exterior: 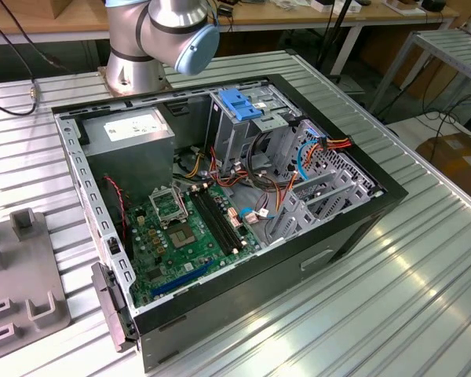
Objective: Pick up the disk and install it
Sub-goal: 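Pick up the disk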
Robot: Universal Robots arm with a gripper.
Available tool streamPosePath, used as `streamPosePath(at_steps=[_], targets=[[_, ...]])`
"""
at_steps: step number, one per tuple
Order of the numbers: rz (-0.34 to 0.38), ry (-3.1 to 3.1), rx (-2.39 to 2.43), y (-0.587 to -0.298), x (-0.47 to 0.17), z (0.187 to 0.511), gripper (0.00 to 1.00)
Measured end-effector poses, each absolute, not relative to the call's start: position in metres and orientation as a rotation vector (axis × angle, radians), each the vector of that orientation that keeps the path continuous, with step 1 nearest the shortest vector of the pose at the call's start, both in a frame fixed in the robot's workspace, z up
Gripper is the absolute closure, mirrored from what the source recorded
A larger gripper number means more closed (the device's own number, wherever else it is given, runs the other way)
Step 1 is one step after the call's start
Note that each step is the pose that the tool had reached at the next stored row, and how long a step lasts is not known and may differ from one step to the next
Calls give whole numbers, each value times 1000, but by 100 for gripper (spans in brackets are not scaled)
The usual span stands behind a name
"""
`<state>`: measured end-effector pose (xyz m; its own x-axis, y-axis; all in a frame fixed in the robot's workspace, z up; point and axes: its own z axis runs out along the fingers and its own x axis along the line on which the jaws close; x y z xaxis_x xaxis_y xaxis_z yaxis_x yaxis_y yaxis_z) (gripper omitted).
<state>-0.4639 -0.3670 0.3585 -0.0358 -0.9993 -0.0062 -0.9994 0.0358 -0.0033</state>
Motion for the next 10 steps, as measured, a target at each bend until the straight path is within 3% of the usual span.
streamPosePath(at_steps=[10], targets=[[5, 2255, -2176, -367, -464, 362, 63]])
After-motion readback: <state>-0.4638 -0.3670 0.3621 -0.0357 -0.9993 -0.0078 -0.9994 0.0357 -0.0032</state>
